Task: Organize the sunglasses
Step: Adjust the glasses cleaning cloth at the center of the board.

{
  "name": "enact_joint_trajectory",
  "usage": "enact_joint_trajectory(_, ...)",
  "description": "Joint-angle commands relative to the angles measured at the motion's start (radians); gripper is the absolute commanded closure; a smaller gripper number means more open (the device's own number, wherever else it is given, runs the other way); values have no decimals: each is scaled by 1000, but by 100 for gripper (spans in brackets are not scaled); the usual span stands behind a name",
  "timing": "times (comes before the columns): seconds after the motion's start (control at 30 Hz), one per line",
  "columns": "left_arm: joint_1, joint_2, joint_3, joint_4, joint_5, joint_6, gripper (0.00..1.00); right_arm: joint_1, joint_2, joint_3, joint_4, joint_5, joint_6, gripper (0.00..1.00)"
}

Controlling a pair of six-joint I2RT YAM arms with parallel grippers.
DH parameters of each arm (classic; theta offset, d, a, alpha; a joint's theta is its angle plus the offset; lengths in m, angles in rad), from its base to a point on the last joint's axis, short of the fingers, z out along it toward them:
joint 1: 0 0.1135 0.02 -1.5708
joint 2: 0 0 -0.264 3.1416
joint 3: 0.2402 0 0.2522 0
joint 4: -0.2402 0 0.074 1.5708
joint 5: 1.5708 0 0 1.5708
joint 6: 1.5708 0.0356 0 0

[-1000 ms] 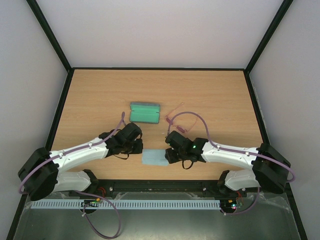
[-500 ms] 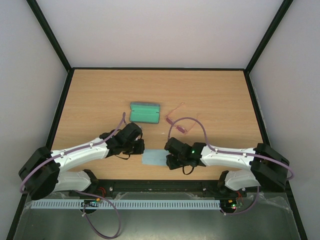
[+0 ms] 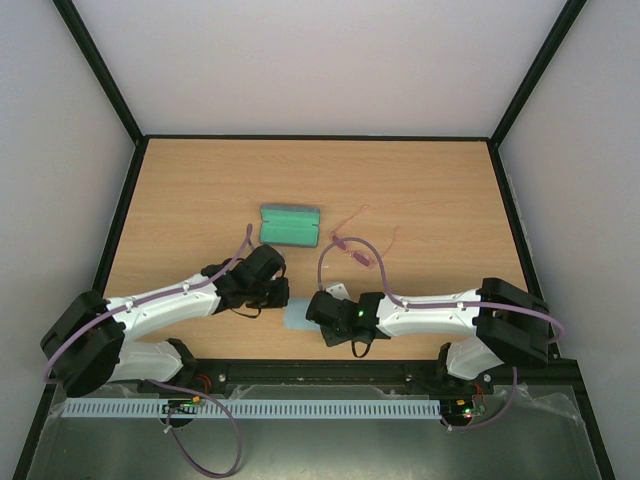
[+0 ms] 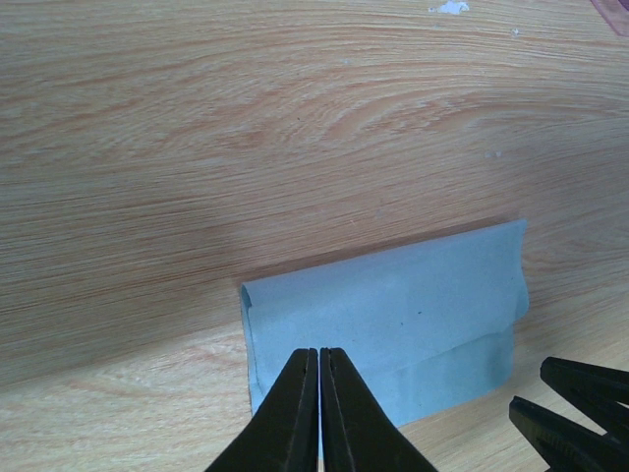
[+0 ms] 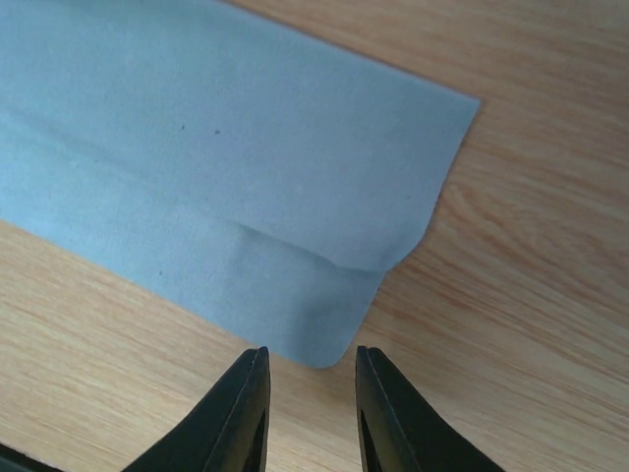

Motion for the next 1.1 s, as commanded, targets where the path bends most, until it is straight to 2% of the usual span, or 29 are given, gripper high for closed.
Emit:
enact_joint_trajectory(0.0, 6, 20, 8, 6, 0, 17, 98, 8, 38, 48, -110, 97, 28, 74)
enact_joint_trajectory(0.43, 16, 16, 5, 0, 3, 25, 98, 8, 95, 44, -102, 83, 30, 79)
enact_joint_trajectory(0.6, 17, 18, 6, 0, 6, 25, 98, 8, 102, 35, -106, 83, 33, 84)
enact_joint_trajectory(0.83, 17, 13, 0, 2, 13, 23, 98, 8, 102, 10, -116, 98, 39, 87)
enact_joint_trajectory(1.07, 16, 8, -3, 1, 25, 23, 98, 7, 103, 5, -140, 141, 42, 88)
